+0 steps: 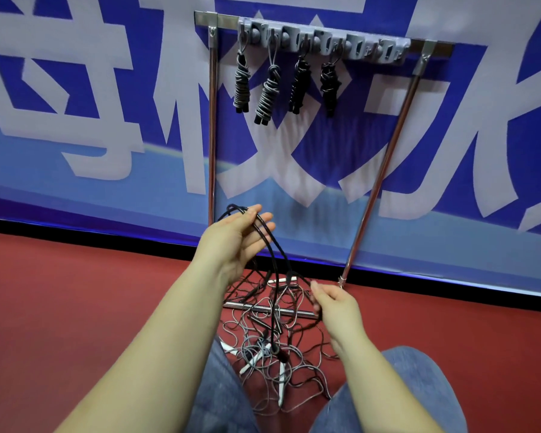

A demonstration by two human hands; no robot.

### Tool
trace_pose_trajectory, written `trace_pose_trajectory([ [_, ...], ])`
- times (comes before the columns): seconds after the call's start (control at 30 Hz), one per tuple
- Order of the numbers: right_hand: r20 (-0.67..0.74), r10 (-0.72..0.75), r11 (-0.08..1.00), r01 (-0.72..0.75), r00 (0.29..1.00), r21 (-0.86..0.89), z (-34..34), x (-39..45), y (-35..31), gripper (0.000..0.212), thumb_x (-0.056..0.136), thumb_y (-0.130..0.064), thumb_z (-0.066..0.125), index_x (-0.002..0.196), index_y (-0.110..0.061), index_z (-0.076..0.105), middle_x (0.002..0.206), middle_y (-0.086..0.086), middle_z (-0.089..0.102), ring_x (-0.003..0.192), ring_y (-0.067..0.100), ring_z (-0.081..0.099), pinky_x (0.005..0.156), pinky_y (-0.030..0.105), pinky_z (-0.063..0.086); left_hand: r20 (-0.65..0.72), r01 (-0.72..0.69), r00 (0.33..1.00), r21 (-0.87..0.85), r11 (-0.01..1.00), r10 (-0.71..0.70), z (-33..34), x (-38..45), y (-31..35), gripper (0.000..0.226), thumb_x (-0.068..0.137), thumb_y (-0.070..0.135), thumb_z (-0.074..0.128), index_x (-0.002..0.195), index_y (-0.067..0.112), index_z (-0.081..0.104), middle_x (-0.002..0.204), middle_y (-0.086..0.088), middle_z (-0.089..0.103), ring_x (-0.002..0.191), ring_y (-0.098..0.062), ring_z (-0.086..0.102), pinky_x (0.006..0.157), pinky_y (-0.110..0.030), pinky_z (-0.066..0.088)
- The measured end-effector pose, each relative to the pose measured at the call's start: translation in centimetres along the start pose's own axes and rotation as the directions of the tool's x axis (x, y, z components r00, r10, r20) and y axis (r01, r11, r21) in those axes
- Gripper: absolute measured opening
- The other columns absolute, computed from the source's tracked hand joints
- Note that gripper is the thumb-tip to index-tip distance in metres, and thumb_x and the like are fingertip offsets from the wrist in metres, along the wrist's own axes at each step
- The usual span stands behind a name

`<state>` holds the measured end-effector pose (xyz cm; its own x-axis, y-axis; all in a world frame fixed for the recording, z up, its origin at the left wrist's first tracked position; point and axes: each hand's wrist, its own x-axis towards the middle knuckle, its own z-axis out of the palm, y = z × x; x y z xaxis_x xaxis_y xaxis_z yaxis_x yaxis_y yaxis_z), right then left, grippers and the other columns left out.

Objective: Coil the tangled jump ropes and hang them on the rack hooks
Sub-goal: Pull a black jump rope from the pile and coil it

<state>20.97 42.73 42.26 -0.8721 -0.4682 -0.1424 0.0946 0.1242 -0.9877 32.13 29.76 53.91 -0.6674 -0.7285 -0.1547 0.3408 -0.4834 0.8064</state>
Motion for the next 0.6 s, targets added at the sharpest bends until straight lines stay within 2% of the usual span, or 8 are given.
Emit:
trace_pose_trajectory([
  [0.1,-0.073,0.119,0.991,-0.123,0.990,-0.048,-0.6,0.6,2.4,0.015,0.092,-0.018,0.059,0.092,-0.004,0.066,0.074,0.004,0.060,0.067,0.015,0.053,0.064,0.025,0.042,-0.004,-0.014,1.000,-0.038,0.999,0.013,0.4,0.3,0.9,0.013,0.097,0.011,0.052,0.089,0.010,0.063,0.066,-0.001,0.072,0.059,-0.011,0.070,0.056,-0.022,0.058],
  [0.17,-0.055,0.047,0.993,-0.052,0.997,-0.102,-0.3,0.5,2.0,0.017,0.095,-0.023,0.054,0.099,-0.010,0.065,0.094,0.003,0.065,0.087,0.016,0.058,0.080,0.027,0.042,0.004,-0.009,1.000,-0.027,1.000,0.009,1.0,0.4,1.2,0.014,0.097,0.010,0.051,0.088,0.009,0.062,0.066,-0.001,0.072,0.059,-0.012,0.070,0.057,-0.023,0.058],
  [0.23,0.044,-0.054,0.996,0.057,0.998,-0.064,0.6,0.0,-0.1,0.023,0.099,-0.030,0.043,0.105,-0.019,0.063,0.106,-0.002,0.065,0.101,0.012,0.058,0.091,0.027,0.040,0.015,0.014,1.000,-0.003,1.000,-0.014,1.6,0.5,1.1,0.016,0.098,0.009,0.049,0.089,0.008,0.062,0.071,-0.003,0.071,0.063,-0.014,0.070,0.058,-0.024,0.058],
  [0.3,0.186,-0.088,0.995,0.077,0.979,0.066,1.5,-0.7,-2.7,0.030,0.102,-0.034,0.032,0.106,-0.024,0.061,0.110,-0.003,0.064,0.107,0.010,0.057,0.097,0.028,0.039,0.017,0.047,0.999,0.014,0.999,-0.048,2.0,0.6,0.9,0.017,0.099,0.010,0.047,0.088,0.008,0.061,0.083,-0.007,0.069,0.076,-0.019,0.068,0.059,-0.025,0.057],
  [0.37,0.305,-0.092,0.987,0.047,0.948,0.152,2.1,-1.4,-4.4,0.036,0.102,-0.037,0.029,0.104,-0.026,0.063,0.110,-0.003,0.066,0.108,0.008,0.058,0.099,0.027,0.038,0.012,0.075,0.997,0.011,0.997,-0.075,2.3,0.6,0.8,0.018,0.099,0.010,0.047,0.087,0.009,0.061,0.092,-0.009,0.066,0.086,-0.021,0.065,0.059,-0.025,0.058],
  [0.43,0.348,-0.140,0.989,0.115,0.927,0.093,2.5,-2.0,-5.1,0.035,0.101,-0.039,0.033,0.105,-0.026,0.065,0.109,-0.007,0.067,0.107,0.002,0.058,0.098,0.022,0.038,0.014,0.090,0.996,-0.004,0.996,-0.090,2.5,0.8,0.8,0.018,0.099,0.010,0.047,0.087,0.008,0.061,0.087,-0.008,0.068,0.084,-0.021,0.066,0.057,-0.025,0.058],
  [0.53,0.360,-0.221,0.969,0.247,0.907,-0.028,2.7,-2.7,-5.4,0.020,0.097,-0.031,0.049,0.106,-0.021,0.063,0.103,-0.013,0.065,0.091,-0.015,0.055,0.079,0.000,0.038,0.026,0.107,0.994,0.000,0.994,-0.107,2.5,0.9,0.9,0.018,0.099,0.010,0.047,0.089,0.008,0.061,0.074,-0.005,0.070,0.075,-0.018,0.067,0.054,-0.023,0.057],
  [0.6,0.389,-0.234,0.964,0.265,0.891,-0.027,2.9,-2.7,-5.2,0.007,0.091,-0.026,0.060,0.096,-0.022,0.062,0.097,-0.010,0.068,0.086,-0.009,0.060,0.078,0.004,0.042,0.030,0.118,0.993,0.010,0.993,-0.118,2.7,1.1,0.8,0.018,0.099,0.010,0.047,0.088,0.008,0.061,0.077,-0.006,0.069,0.070,-0.016,0.067,0.054,-0.023,0.057],
])
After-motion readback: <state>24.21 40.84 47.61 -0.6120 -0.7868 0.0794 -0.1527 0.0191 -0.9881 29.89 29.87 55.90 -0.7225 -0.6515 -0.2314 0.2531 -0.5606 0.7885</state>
